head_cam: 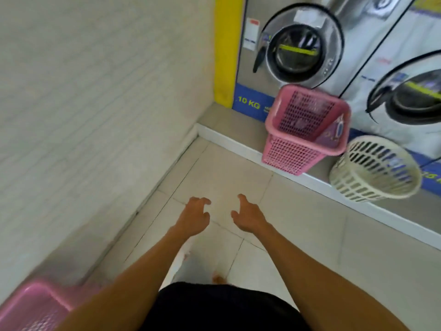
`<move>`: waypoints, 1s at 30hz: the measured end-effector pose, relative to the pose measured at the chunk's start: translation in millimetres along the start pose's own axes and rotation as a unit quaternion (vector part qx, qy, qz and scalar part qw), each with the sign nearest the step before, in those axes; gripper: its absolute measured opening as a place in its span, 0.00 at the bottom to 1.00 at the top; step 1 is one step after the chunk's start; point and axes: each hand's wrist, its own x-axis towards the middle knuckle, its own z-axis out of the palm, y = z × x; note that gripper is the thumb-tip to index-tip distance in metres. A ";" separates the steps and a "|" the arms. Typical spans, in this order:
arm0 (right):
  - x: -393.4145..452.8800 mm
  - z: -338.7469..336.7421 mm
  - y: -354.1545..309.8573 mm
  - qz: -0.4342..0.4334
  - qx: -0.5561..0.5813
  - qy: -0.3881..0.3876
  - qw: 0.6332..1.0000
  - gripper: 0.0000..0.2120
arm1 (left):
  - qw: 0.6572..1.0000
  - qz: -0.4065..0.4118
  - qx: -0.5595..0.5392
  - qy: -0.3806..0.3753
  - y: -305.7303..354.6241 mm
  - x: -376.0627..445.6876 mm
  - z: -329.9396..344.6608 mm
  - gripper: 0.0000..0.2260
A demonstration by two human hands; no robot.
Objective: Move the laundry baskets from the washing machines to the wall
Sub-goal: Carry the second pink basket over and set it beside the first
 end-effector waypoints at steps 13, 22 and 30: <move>130.2 -169.4 103.6 0.111 0.097 0.099 0.984 0.32 | 0.988 0.131 0.042 -0.071 160.2 225.9 9.1 0.17; 205.8 -262.6 168.4 0.169 0.162 0.121 0.965 0.31 | 0.983 0.112 0.060 -0.129 252.8 362.5 10.0 0.17; 268.7 -331.1 248.9 0.204 0.175 0.134 0.954 0.19 | 0.988 0.056 0.072 -0.124 296.3 444.9 29.4 0.18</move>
